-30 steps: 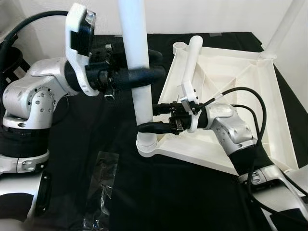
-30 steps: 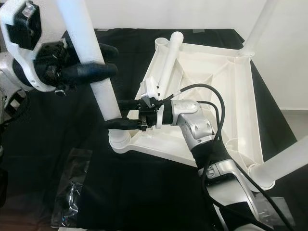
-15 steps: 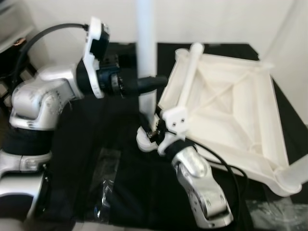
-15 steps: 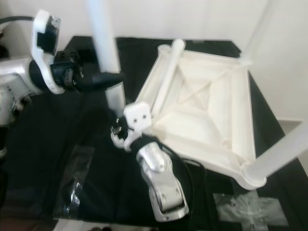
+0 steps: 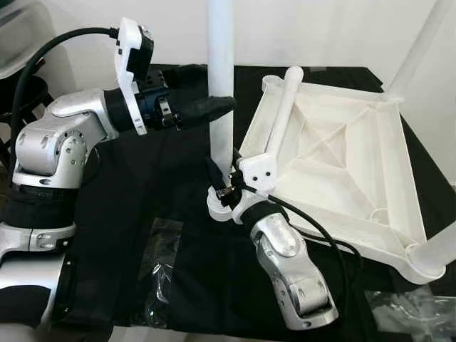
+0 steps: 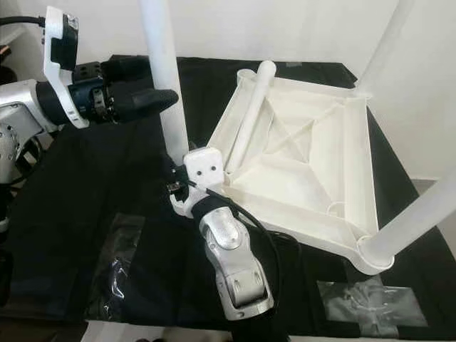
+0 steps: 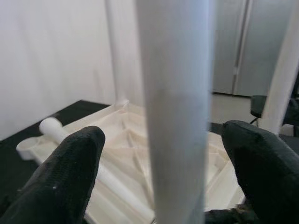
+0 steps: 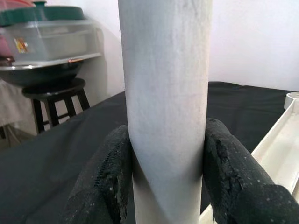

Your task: Building children table

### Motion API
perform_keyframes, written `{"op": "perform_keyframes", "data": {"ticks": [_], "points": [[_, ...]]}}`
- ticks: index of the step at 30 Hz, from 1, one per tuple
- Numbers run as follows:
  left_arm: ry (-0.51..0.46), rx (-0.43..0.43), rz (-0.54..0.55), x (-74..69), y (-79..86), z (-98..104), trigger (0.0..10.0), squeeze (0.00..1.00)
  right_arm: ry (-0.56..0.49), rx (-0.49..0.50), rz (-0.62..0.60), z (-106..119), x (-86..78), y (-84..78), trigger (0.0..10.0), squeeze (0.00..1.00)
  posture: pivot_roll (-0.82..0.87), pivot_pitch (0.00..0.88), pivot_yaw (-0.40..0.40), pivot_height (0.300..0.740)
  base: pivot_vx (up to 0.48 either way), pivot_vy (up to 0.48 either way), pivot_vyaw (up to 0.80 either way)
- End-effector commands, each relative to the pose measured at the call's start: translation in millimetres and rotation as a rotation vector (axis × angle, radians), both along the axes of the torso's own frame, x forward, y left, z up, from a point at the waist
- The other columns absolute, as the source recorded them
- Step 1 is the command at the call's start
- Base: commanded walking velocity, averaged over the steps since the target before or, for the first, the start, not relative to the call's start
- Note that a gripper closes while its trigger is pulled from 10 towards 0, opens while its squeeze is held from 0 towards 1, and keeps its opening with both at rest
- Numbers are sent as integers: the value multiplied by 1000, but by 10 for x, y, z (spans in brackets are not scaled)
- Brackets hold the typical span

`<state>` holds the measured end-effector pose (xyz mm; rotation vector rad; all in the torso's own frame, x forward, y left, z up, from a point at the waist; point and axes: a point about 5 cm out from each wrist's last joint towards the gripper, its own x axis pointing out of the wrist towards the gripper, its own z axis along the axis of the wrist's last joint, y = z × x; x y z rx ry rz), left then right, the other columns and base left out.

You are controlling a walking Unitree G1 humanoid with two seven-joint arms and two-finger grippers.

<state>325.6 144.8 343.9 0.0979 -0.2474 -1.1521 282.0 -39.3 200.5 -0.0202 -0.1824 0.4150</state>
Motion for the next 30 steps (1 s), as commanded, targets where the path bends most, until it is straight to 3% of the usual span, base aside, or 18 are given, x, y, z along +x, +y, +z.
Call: {"op": "perform_keyframes", "data": {"ticks": [1,5,6,7,8,9,15,16,17,19,22,23,24,27,28,30], "points": [[9,-1,15,22,-22,-44,588,0,177,-15,-38,-349,-52,40,0,0,-8,176,-7,740,0,0,0],[17,-15,12,40,-54,-56,0,0,146,-19,-19,-311,-52,69,0,0,-9,174,-6,740,0,0,0],[16,-17,-3,24,-61,-44,0,0,136,-16,2,-296,-53,82,3137,0,-8,172,-5,740,0,0,0],[16,-17,-3,24,-61,-44,0,0,136,-16,2,-296,-53,82,3137,0,-8,172,-5,740,0,0,0],[13,-18,-14,8,-66,-34,0,0,125,-11,22,-278,-54,90,4902,0,-8,171,-5,740,0,0,0],[11,-18,-30,-14,-66,-26,0,0,102,-4,51,-242,-44,89,10000,0,-7,168,-4,740,0,0,0],[8,-16,-47,-42,-62,-25,0,0,57,2,102,-142,7,44,10000,0,-4,165,-5,740,0,0,0],[3,-7,-64,-72,-62,-32,0,0,11,-4,208,1,126,-68,10000,1000,-2,164,-11,740,0,0,0],[3,-7,-64,-72,-62,-32,0,0,11,-4,208,1,126,-68,10000,1000,-2,164,-11,740,0,0,0],[-3,5,-88,-114,-64,-43,0,0,-58,-14,328,244,288,-254,10000,1000,-2,164,-12,740,0,0,0],[-5,11,-106,-147,-72,-53,0,0,-88,-23,401,388,387,-363,10000,1000,-1,162,-17,740,0,0,0],[-12,22,-141,-209,-93,-74,0,0,-126,-74,591,606,499,-506,10000,1000,1,161,-21,740,0,0,0],[-14,30,-151,-228,-101,-85,0,0,-135,-94,685,663,510,-541,10000,973,1,161,-21,740,0,0,0],[-15,34,-156,-238,-105,-91,0,0,-139,-105,738,682,509,-554,10000,973,1,161,-21,740,0,0,0],[-15,44,-170,-256,-115,-103,0,0,-124,-119,814,678,531,-545,10000,0,12,162,-21,740,0,0,0],[-14,51,-179,-269,-122,-111,0,0,-115,-128,859,673,546,-539,10000,0,13,162,-21,740,0,0,0]]}}
